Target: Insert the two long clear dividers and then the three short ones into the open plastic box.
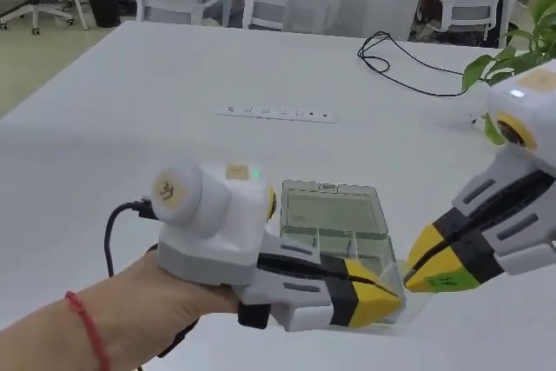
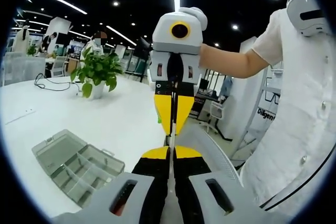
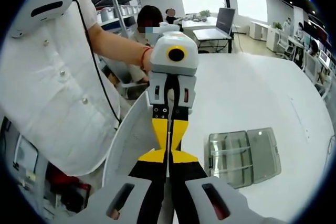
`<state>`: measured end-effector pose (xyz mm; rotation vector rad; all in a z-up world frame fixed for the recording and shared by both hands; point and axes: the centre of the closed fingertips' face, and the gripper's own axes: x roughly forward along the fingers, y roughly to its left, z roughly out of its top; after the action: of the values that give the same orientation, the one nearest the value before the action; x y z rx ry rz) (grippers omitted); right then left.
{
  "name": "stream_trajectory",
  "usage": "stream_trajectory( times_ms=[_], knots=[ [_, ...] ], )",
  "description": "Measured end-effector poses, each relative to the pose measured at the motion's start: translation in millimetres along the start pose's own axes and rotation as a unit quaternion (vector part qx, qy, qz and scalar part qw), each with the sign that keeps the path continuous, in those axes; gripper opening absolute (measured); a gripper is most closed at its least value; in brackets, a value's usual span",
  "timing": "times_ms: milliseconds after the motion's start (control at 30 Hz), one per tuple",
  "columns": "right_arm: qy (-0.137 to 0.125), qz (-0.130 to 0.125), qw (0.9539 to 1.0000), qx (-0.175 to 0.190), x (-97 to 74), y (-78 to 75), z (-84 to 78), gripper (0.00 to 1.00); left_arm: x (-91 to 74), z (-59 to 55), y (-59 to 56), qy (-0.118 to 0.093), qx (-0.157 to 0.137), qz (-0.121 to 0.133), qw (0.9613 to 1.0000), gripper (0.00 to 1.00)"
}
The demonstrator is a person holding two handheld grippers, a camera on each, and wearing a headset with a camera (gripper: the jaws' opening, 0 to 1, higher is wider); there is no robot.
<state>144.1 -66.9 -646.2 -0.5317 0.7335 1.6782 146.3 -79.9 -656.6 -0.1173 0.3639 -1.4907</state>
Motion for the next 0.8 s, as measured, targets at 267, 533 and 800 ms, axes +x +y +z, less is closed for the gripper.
stream_trajectory(
  times_ms=[267, 533, 800],
  knots=[
    [0.002, -0.004, 1.0, -0.007, 1.0, -1.1, 0.3, 0.03, -1.2, -2.2, 1.5, 0.005, -0.001, 0.004, 1.0, 0.0],
    [0.002, -0.013, 0.9999, -0.01, -2.7, -0.9, 1.6, 0.03, -3.5, -3.6, 4.6, 0.006, -0.006, 0.013, 0.9999, 0.04],
    [0.005, -0.027, 0.9996, -0.01, -7.3, -3.9, -1.3, 0.03, -8.5, -4.5, 12.0, 0.006, -0.008, 0.029, 0.9995, 0.12]
  ],
)
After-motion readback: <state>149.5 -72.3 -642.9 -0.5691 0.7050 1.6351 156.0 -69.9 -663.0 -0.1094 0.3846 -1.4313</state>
